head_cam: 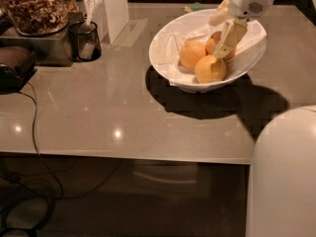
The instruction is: Pick orange from white bowl
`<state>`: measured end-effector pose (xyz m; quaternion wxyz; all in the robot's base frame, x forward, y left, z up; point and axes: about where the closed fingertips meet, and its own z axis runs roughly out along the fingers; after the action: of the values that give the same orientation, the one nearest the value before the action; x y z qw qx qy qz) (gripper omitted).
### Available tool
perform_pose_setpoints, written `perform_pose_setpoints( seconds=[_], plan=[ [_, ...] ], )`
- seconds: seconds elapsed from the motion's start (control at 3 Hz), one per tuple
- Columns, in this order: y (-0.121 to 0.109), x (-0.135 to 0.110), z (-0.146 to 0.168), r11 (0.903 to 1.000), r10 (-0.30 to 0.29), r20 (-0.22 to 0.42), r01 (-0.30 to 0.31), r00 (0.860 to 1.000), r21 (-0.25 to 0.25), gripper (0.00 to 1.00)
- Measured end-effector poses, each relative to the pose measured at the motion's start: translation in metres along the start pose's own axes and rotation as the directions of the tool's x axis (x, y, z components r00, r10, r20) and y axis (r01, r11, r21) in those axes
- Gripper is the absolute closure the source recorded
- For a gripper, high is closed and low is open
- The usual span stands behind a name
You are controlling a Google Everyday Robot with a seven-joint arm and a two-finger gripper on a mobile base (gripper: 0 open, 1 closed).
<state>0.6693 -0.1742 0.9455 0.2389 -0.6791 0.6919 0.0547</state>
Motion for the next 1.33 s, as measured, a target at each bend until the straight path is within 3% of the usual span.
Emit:
perform_pose_setpoints(
  seconds=[0.33,1.33],
  plan=[
    [-0.003,0.009,0.005,1.0,0.001,-0.013,-0.002,1.0,-0.008,0.33],
    [-0.011,0.034,0.016,0.9996,0.012,-0.033,-0.013,0.999,-0.025,0.32]
  ],
)
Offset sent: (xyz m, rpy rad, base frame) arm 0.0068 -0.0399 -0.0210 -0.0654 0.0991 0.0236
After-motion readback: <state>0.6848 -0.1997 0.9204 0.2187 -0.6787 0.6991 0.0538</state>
